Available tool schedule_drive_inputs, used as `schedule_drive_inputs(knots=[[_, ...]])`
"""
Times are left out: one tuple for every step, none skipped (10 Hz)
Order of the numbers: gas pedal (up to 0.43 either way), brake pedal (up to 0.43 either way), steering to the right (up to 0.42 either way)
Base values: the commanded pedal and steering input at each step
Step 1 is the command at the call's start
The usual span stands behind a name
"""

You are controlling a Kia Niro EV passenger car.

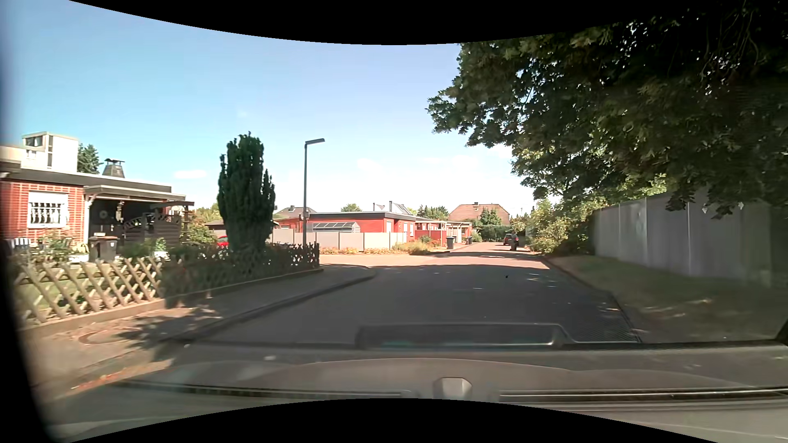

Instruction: Follow the waypoints while adhering to traffic rules and regulations

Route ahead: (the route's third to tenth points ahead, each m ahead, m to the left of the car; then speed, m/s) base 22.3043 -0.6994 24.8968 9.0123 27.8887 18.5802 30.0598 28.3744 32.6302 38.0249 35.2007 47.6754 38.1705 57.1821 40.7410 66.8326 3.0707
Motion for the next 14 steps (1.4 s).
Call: schedule_drive_inputs(knots=[[0.028, 0.006, 0.351], [0.028, 0.006, 0.341], [0.028, 0.006, 0.326], [0.039, 0.006, 0.307], [0.047, 0.006, 0.29], [0.047, 0.006, 0.268], [0.047, 0.006, 0.243], [0.047, 0.006, 0.224], [0.059, 0.006, 0.2], [0.059, 0.006, 0.181], [0.059, 0.006, 0.156], [0.059, 0.006, 0.138], [0.059, 0.006, 0.123], [0.059, 0.006, 0.104]])
